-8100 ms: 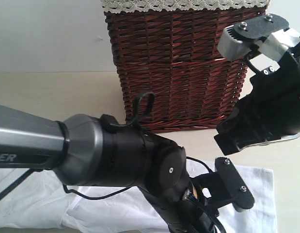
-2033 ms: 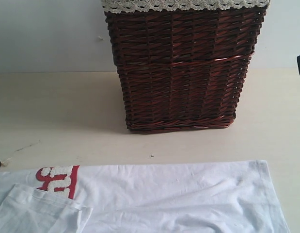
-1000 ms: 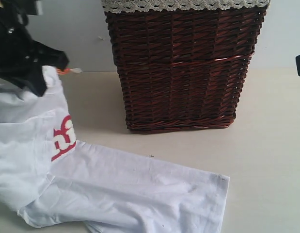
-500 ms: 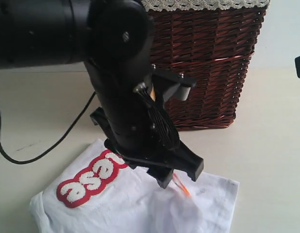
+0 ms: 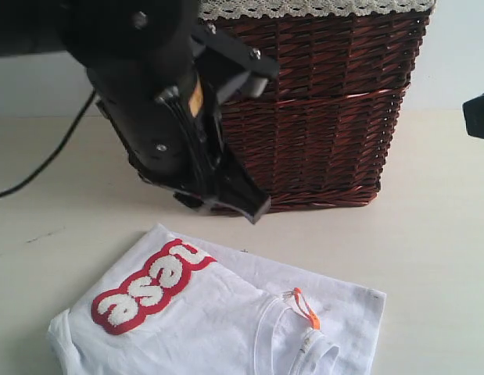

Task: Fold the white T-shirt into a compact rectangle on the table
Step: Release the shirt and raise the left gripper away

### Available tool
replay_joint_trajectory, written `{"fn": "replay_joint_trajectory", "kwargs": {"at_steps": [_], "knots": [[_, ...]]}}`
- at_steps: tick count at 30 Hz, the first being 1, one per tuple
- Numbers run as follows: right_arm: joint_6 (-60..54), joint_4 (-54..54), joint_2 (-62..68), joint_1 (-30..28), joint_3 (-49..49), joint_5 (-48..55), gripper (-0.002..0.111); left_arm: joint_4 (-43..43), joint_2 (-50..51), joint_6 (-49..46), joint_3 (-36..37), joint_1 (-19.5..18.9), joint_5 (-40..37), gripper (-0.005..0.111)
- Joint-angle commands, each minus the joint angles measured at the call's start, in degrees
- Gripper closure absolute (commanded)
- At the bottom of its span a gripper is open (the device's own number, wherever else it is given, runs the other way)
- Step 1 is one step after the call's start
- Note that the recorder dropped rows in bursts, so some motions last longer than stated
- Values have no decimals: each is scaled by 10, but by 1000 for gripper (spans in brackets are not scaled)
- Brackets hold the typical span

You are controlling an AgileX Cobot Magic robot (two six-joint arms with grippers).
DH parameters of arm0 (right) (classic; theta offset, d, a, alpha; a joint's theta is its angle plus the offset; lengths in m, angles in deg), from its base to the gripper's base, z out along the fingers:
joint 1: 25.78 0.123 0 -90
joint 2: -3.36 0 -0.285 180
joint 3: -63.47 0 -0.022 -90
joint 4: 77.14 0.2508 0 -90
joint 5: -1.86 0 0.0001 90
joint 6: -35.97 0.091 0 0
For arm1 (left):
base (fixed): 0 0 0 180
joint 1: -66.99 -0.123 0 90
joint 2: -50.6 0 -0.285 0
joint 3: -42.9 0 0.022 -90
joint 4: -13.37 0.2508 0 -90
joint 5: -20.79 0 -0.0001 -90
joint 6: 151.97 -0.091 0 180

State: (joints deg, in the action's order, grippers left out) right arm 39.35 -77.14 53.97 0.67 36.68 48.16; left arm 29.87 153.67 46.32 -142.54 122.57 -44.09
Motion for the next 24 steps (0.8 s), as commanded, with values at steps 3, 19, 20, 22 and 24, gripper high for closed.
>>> {"fn": "replay_joint_trajectory", "kwargs": {"at_steps": [3, 19, 20, 22, 24], "knots": [[-3, 0, -1, -1, -4, -3, 77, 28, -123, 33, 48, -2, 73, 87], [-10, 0, -78, -1, -4, -10, 94, 28, -456, 46, 410, -2, 474, 107], [-16, 0, -89, -1, -4, -10, 100, 28, -471, 46, 424, -2, 476, 107], [-19, 0, -112, -1, -4, -11, 108, 28, -505, 46, 453, -2, 478, 107], [-23, 0, -141, -1, -4, -15, 108, 28, -534, 46, 474, -2, 478, 107]]}}
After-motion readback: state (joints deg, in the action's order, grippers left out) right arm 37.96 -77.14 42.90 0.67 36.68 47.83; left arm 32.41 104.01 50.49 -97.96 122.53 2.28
